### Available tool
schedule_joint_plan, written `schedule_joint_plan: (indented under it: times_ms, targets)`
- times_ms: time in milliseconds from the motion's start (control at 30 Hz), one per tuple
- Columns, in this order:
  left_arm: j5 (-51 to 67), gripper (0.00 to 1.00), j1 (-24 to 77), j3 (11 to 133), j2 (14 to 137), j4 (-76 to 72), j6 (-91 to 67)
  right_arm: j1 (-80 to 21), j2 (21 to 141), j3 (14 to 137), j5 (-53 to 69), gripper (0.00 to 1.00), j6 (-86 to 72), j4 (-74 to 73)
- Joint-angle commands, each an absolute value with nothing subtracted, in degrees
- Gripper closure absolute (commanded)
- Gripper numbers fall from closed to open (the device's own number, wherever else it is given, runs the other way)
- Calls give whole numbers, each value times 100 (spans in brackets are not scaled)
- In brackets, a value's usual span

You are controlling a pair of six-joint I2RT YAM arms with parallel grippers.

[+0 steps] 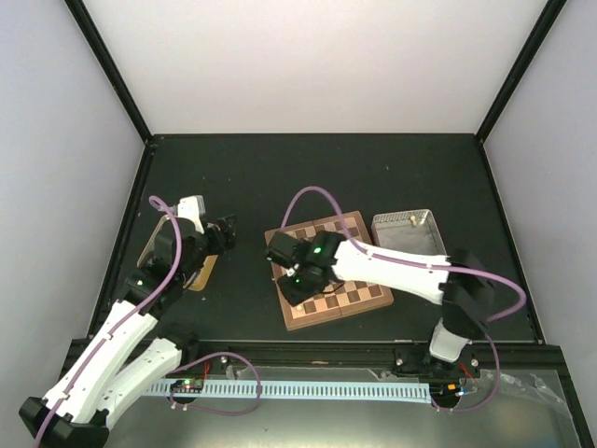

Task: Set up the chess pieces on the board
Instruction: Place the chess piece on the chessboard, then pick up the chess piece from the storage box.

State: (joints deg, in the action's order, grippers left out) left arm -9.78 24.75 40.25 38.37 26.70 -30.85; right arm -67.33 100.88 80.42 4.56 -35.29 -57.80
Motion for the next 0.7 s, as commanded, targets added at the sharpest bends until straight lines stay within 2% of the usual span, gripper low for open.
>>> schedule_joint_plan:
  times_ms: [0,200,333,467,667]
  targets:
    - [-861,15,2426,4192,3788,2760,-2992,-6356,8971,7621,51,61,-3885,-5508]
    - [-453,15,2417,4164,3675,2528,-2773,-4569,7430,6340,-1032,61,-4154,-5328]
    - [-248,15,2417,4199,3711,2426,-2709,-2995,6822,5462,-1441,62,-3822,-4448]
    - [-57,15,2408,4220,3798,2329,-2763,-1792,7212,4986,-1208,64,-3466,-3346]
    - [212,15,2404,4306,3934,2298,-2845,-666,8523,5085,-514,68,-3351,-2354]
